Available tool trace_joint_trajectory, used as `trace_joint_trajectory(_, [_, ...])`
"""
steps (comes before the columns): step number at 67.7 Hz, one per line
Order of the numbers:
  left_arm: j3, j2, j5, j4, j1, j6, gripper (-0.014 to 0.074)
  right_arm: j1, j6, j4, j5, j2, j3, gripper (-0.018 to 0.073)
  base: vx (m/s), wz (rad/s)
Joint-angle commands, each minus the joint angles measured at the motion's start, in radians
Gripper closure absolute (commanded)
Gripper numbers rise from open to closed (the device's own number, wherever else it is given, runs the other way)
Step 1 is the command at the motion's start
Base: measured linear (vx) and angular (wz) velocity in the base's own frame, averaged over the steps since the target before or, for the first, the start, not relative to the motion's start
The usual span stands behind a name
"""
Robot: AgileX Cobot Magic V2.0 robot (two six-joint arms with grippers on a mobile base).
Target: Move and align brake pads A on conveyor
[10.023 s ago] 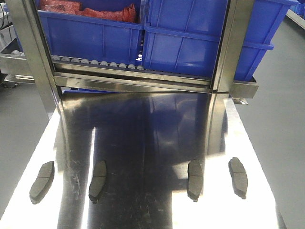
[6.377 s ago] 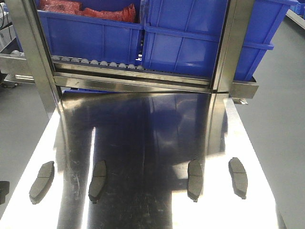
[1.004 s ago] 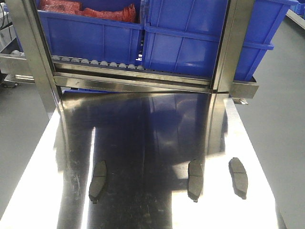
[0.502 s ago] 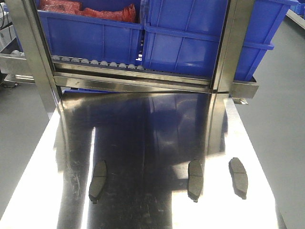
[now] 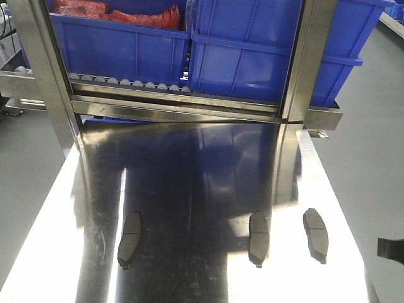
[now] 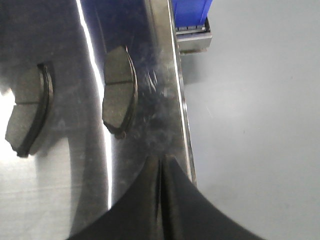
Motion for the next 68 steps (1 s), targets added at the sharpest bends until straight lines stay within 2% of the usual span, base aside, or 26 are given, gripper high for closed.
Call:
trace_joint_trajectory(1, [-0.029, -0.002, -0.1, 0.0, -0.005, 0.0, 0.0603, -0.004, -0.013, -0.012, -0.017, 0.014, -0.036, 0.0557, 0.0, 0.0])
trace_joint_trajectory(14, [-0.029, -0.002, -0.1, 0.0, -0.005, 0.0, 0.0603, -0.004, -0.025, -0.046, -0.008, 0.017, -0.036, 0.0463, 0.0, 0.0])
trace_joint_trajectory(28, [-0.029, -0.002, -0.1, 0.0, -0.005, 0.0, 0.0603, -0.004, -0.021, -0.07, 0.003, 0.017, -0.036, 0.0258, 0.0, 0.0])
trace_joint_trajectory(36, [-0.029, -0.002, -0.1, 0.0, -0.005, 0.0, 0.0603, -0.004, -0.012, -0.069, -0.012, 0.017, -0.036, 0.0178, 0.0, 0.0])
trace_joint_trajectory(51, [-0.029, -0.002, -0.1, 0.0, -0.005, 0.0, 0.0603, -0.004, -0.014, -0.076, -0.027, 0.017, -0.036, 0.0167, 0.0, 0.0])
trace_joint_trajectory(58, [-0.029, -0.002, -0.1, 0.0, -0.005, 0.0, 0.0603, -0.004, -0.002, -0.021, -0.022, 0.017, -0.04, 0.0168, 0.0, 0.0])
trace_joint_trajectory(68, [-0.029, -0.002, -0.1, 0.0, -0.005, 0.0, 0.0603, -0.004, -0.119, 0.071, 0.001, 0.072, -0.073, 0.0168, 0.0, 0.0])
